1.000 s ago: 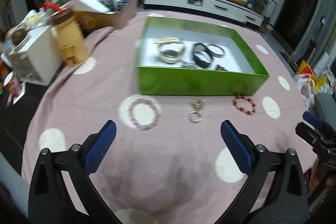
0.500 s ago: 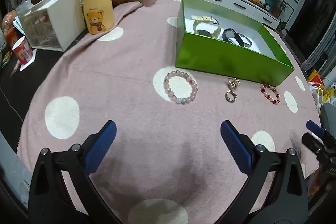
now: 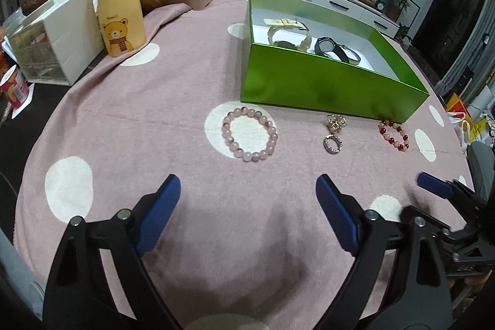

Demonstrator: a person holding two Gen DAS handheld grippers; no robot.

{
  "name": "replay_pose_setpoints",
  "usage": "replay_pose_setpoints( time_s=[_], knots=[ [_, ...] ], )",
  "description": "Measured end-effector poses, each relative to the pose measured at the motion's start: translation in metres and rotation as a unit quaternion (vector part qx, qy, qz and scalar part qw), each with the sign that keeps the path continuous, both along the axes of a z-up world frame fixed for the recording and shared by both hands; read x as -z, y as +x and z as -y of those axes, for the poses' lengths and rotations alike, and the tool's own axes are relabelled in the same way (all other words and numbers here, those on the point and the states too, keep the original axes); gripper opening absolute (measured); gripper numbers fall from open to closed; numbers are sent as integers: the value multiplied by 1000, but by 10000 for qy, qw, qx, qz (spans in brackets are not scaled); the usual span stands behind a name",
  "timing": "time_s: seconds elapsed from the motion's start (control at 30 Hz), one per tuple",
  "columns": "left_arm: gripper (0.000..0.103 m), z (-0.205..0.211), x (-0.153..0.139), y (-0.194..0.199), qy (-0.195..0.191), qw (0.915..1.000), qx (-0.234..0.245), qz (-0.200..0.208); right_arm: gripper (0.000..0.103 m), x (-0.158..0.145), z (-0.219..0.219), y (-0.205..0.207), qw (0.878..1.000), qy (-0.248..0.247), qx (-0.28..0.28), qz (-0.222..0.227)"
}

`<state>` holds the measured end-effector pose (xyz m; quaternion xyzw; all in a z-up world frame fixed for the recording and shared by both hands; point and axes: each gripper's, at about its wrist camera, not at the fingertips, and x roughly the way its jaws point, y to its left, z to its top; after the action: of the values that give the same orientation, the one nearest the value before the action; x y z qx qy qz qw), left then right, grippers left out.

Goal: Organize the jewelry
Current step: 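Grasp the silver stone-set ring with the right gripper while the left grasps the pink bead bracelet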

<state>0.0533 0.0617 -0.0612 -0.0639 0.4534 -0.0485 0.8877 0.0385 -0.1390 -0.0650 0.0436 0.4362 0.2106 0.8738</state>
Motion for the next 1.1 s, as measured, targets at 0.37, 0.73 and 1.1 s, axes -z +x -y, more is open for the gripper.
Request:
replay_pose_setpoints(
  time_s=[0.37, 0.73, 1.1],
  knots=[
    [81, -12, 3, 7, -139, 9999, 63, 82, 51, 10, -51, 42, 9976, -438, -518, 136],
    [75, -6, 4, 19, -127, 9990, 392, 192, 25, 16, -75, 64, 9944, -769, -656, 305],
    [56, 25, 14, 44, 8, 9968, 798, 42, 21, 13, -42, 48, 9972, -545, -394, 314]
  ],
)
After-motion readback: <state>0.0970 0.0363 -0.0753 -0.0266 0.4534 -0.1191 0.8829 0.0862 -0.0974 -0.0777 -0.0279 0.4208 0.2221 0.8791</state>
